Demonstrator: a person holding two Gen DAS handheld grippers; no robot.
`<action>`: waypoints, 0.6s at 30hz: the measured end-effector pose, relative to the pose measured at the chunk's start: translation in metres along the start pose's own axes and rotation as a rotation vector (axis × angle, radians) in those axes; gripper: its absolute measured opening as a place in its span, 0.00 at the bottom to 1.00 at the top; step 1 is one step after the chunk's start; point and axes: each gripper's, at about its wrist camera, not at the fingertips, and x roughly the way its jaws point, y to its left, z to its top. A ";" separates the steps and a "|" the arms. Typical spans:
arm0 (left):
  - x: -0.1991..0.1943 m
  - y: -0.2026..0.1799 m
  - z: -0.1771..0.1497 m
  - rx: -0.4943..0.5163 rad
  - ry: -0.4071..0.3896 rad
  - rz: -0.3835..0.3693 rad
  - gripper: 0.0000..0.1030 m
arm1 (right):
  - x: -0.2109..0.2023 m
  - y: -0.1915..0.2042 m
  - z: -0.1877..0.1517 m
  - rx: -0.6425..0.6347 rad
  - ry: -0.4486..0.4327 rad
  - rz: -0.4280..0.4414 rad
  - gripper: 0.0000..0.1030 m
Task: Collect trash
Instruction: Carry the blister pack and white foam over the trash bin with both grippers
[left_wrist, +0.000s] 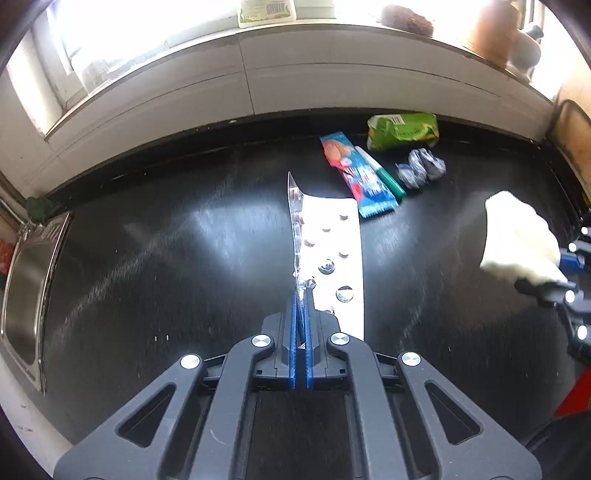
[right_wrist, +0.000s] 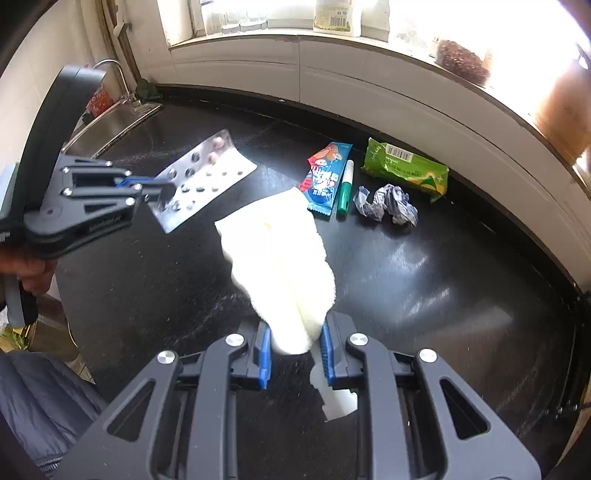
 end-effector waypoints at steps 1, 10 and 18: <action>-0.004 -0.001 -0.005 -0.001 -0.003 -0.001 0.03 | -0.002 0.002 -0.002 0.001 -0.001 -0.003 0.21; -0.023 0.004 -0.019 -0.021 -0.033 0.024 0.03 | -0.016 0.018 -0.002 -0.021 -0.016 -0.004 0.21; -0.059 0.059 -0.056 -0.151 -0.071 0.142 0.03 | -0.010 0.081 0.040 -0.150 -0.050 0.105 0.21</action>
